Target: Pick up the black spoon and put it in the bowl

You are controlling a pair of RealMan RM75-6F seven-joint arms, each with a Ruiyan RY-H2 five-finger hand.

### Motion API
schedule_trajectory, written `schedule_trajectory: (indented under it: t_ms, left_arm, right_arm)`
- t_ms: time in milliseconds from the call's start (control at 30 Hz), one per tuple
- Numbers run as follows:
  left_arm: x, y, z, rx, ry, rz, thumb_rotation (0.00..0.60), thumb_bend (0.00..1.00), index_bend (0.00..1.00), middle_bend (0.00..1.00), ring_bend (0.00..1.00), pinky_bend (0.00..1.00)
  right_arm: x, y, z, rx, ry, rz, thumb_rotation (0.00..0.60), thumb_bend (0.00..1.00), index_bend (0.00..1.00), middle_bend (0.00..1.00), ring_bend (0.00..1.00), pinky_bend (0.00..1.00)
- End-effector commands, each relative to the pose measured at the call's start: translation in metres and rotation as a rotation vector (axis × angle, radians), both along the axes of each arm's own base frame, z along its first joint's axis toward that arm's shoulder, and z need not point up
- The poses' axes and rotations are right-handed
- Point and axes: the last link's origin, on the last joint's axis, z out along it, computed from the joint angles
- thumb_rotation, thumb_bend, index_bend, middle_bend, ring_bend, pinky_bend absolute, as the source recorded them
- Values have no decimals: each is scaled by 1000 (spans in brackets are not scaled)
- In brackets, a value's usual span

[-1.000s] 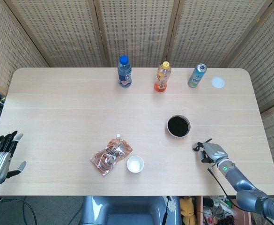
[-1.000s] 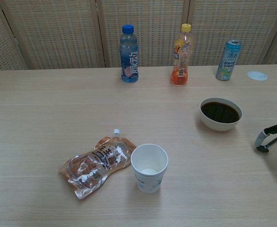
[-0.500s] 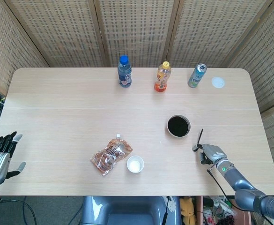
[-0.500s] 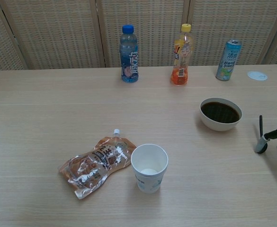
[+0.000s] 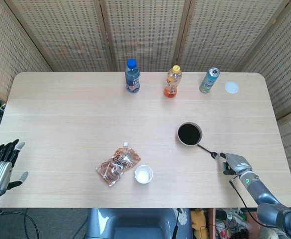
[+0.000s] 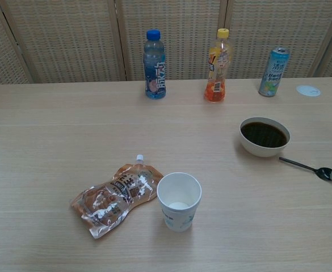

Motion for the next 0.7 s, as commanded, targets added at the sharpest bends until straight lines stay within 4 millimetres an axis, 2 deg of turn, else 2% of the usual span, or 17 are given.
schedule_trajectory:
  t_ms: [33,233,367,700]
  left_arm:
    - [1,0,0,-1,1,-1,600,317,0,0,0,0]
    - [3,2,-1,-3,1,-6,600,317,0,0,0,0]
    - [3,1,-1,-2,0,-6,600,317,0,0,0,0]
    - [-2,-2,0,-1,-4,9,600,317,0,0,0,0]
  right_arm:
    - [-6,0,9,-29,6,-16,600,969,267,949,988,996]
    - [-12,-2,23,-65,27,-23,600,969,267,949,988,996]
    - [-9,-3,27,-76,24,-15,600,968,267,950,988,996]
    - [1,-3,11,-42,2,9,600,968,267,949,988,996]
